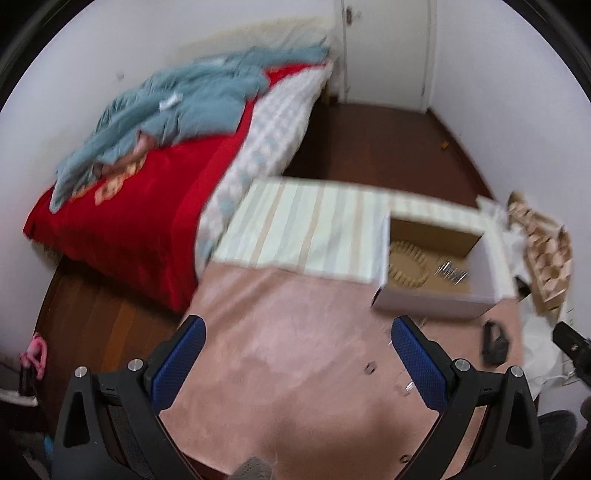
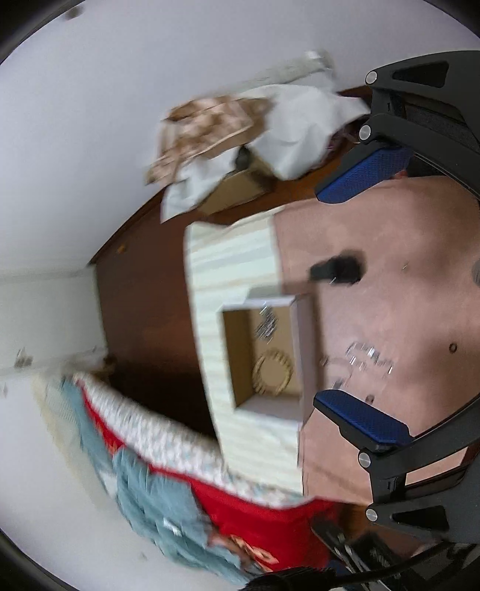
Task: Organize jewelry
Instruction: 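Grasp the black smartwatch by its body with the right tool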
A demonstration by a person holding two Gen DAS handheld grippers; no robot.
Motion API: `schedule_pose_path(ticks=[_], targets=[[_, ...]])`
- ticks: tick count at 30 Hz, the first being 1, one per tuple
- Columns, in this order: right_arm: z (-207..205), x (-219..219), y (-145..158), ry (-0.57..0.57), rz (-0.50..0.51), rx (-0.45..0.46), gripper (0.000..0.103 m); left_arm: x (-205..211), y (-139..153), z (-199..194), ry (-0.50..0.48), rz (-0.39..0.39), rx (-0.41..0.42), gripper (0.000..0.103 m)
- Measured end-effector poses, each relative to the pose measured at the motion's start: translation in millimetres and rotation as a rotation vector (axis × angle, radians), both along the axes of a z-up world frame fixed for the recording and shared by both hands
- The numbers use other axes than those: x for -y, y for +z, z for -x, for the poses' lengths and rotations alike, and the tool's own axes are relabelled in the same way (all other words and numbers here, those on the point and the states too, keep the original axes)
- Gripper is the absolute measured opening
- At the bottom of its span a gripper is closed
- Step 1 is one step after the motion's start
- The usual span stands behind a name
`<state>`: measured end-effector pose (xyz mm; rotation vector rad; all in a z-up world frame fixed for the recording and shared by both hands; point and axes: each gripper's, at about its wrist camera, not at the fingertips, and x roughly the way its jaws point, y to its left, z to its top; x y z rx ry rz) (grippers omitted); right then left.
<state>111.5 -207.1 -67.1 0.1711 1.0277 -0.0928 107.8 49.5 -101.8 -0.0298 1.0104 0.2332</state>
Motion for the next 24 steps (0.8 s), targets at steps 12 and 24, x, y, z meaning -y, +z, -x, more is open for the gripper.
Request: schedule_pose_path(ticks=[12,24], targets=[[-12,46,-137,-0.128,-0.136,-0.199,0.088,11,-105,-15,-0.007,-0.049,-0.235,0.103],[-61,19,-181,-0.045,-0.017,-0.252,0.037,15,-129,-13,-0.035,-0.03,-0.295,0.102]])
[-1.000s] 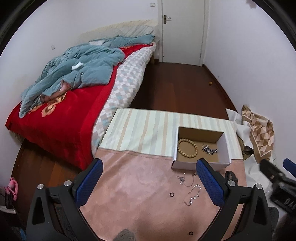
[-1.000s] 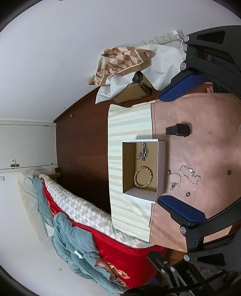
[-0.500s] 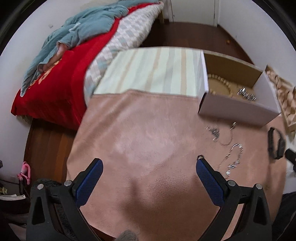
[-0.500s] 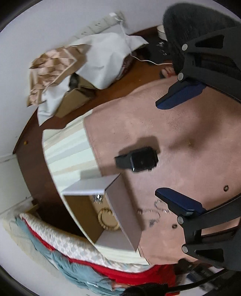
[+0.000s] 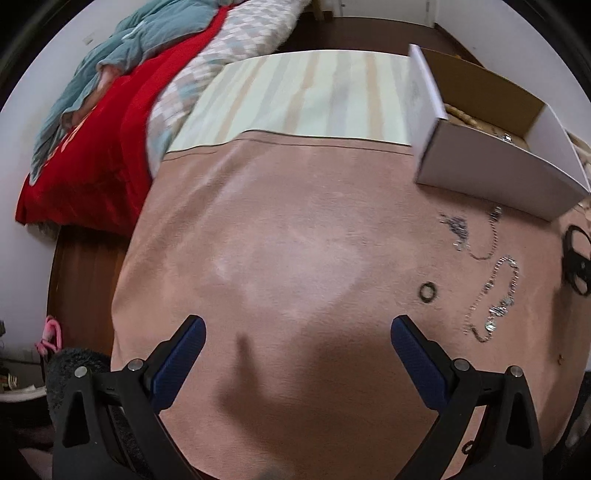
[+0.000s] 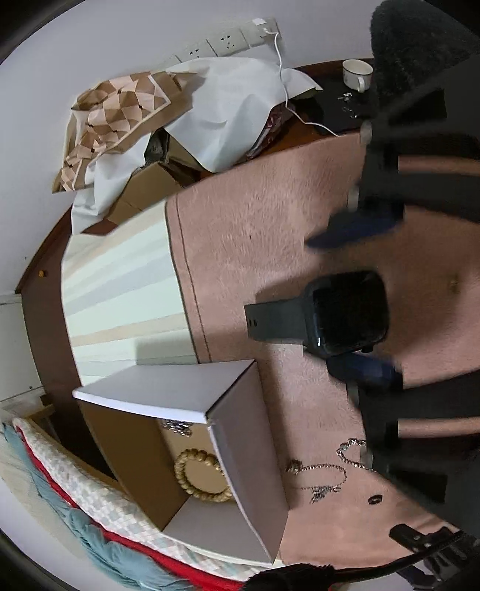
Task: Organize jewelry
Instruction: 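Grasp the black smartwatch by its body with the right tool, then grasp the silver pendant necklace with the left tool while the right tool holds the watch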
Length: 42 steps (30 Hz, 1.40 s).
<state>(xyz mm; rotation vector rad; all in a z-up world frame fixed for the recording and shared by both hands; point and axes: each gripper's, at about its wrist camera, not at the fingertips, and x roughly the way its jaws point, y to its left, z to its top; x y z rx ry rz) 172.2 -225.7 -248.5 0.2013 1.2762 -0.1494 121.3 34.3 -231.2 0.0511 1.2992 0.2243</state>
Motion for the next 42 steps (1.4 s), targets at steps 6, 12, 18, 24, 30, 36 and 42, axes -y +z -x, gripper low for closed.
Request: schedule_pose_path(ticks=[6,12,18,24,30,36,42], targets=[[11,-4,18,0.038,0.022,0.1,0.036,15,3,-4,-0.061,0.03,0.018,0.102],[35,-1,36,0.047,-0.008,0.122,0.036,32,-5,-13,-0.132,0.07,0.004,0.092],[54,8,37,0.013,-0.051,0.106,0.036,63,-3,-14,-0.219,0.147,-0.002,0.091],[59,21,36,-0.016,-0.059,0.095,0.036,110,-8,-21,-0.36,0.168,-0.036,0.091],[59,33,34,-0.047,-0.053,0.079,0.036,141,-26,-21,-0.476,0.182,-0.112,0.089],[60,41,29,-0.073,-0.06,0.06,0.036,152,-15,-17,-0.543,0.172,-0.068,0.014],[59,41,28,-0.074,-0.068,0.055,0.036,145,-15,-21,-0.521,0.228,-0.089,0.004]])
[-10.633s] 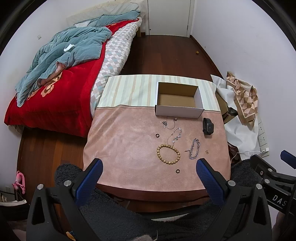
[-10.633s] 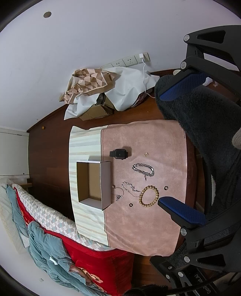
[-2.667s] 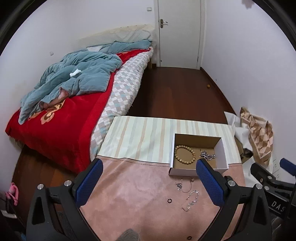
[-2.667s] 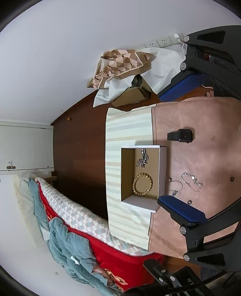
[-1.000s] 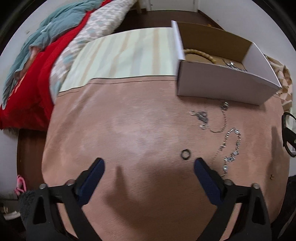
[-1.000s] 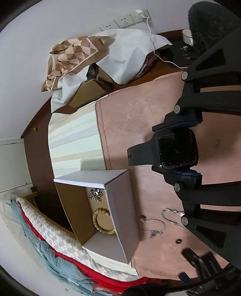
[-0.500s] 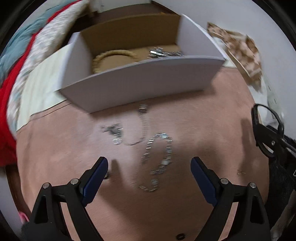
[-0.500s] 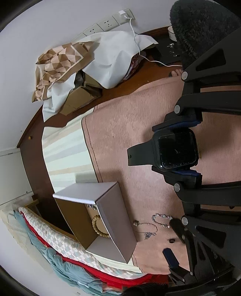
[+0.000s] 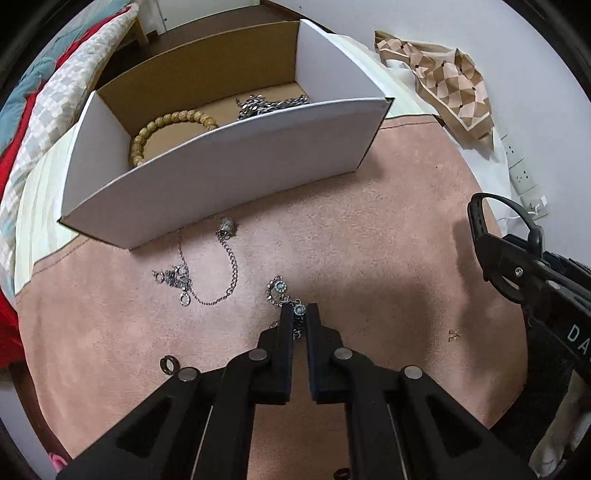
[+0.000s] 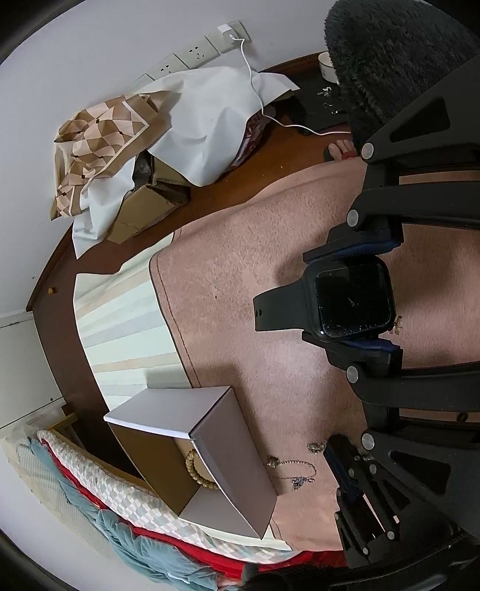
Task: Organize jewelry
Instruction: 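Grasp the silver pendant necklace with the left tool while the right tool holds the watch, then carry the watch and necklace into the white box and open both tools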
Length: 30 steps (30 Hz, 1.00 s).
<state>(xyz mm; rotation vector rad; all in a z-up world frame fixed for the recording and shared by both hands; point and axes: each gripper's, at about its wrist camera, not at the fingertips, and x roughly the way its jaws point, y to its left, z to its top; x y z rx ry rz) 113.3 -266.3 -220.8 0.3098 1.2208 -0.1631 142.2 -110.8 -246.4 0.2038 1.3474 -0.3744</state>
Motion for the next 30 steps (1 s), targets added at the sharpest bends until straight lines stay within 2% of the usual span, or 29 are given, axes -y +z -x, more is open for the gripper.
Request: schedule_pose_path(ticks=[5,14,22,30], targets=[[0,-2,9,0.008,-0.004,0.019,0.036,-28,19,1,0.072,0.076,0.002,0.004],[-3,-5,38,0.019,-0.03,0.082,0.036,-83,57,6,0.184,0.16,0.021,0.004],[-6,-13,63,0.034,-0.064,0.135,0.036,-87,104,5,0.194,0.228,0.093,0.004],[-28,-21,97,0.074,-0.101,0.189,0.036,-75,164,-28,0.188,0.32,0.189,0.004]])
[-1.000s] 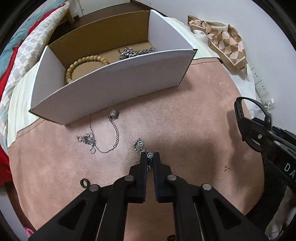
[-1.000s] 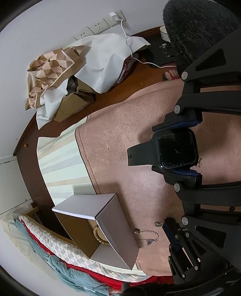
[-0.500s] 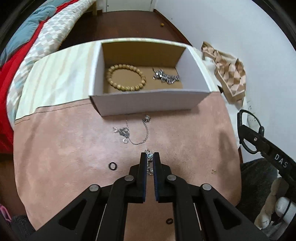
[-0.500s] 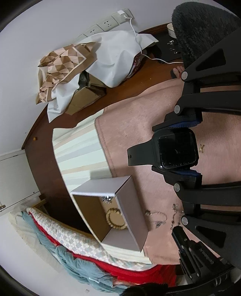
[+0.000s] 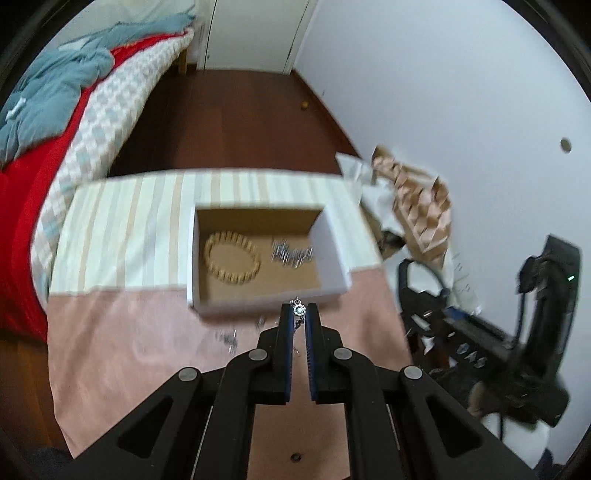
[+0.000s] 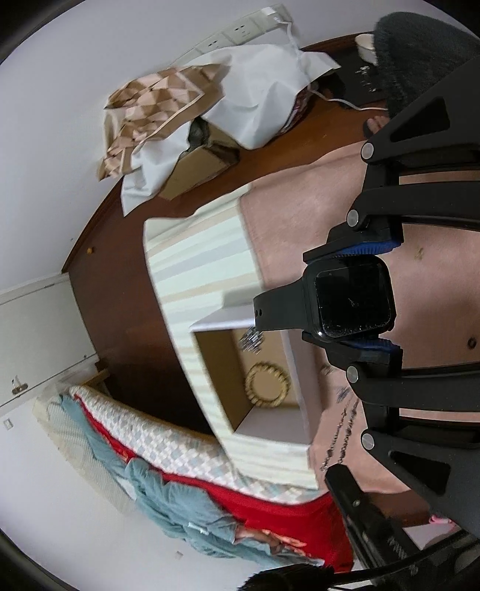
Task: Organize jewelry
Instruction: 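Carry the watch and necklace into the white box and open both tools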
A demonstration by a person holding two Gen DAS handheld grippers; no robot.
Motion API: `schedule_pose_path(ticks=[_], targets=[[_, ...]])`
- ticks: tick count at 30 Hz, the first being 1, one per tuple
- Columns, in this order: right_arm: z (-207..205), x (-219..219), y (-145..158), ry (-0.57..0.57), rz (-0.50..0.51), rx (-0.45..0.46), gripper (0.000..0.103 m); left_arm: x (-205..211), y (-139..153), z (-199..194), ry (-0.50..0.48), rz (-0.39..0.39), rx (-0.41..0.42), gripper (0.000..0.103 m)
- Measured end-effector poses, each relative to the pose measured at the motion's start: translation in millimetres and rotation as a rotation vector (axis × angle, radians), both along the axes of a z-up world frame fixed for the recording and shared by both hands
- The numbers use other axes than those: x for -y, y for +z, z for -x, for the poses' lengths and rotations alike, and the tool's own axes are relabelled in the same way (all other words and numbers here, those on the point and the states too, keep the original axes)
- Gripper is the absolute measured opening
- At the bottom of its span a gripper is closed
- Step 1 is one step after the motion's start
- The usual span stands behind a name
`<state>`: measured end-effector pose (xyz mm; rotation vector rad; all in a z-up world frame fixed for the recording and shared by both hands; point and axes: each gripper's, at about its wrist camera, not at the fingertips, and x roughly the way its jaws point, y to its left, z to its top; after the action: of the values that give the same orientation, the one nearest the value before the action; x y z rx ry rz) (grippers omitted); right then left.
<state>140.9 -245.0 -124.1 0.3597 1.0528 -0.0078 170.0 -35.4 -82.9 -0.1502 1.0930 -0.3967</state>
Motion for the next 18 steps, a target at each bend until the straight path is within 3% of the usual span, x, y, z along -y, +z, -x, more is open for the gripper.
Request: schedule_pose_path(ticks=[4,8,15,18], targets=[[-27,-7,17,0.032,-0.025,0.022,0.036,1,9,-26,0.004,-0.004,0.025,0.004],[-58,-16,16,0.066,-0.039,0.014,0.036,-3,-13,-53,0.02,-0.026,-0.017,0.004],[-111,-30,-24,0.151,-0.06,-0.128,0.036,-17,-60,-78,0.064,-0.081,-0.124,0.005],[-120,-36,-42,0.193,-0.049,-0.2,0.037,-21,-72,-83,0.096,-0.155,-0.163,0.007]])
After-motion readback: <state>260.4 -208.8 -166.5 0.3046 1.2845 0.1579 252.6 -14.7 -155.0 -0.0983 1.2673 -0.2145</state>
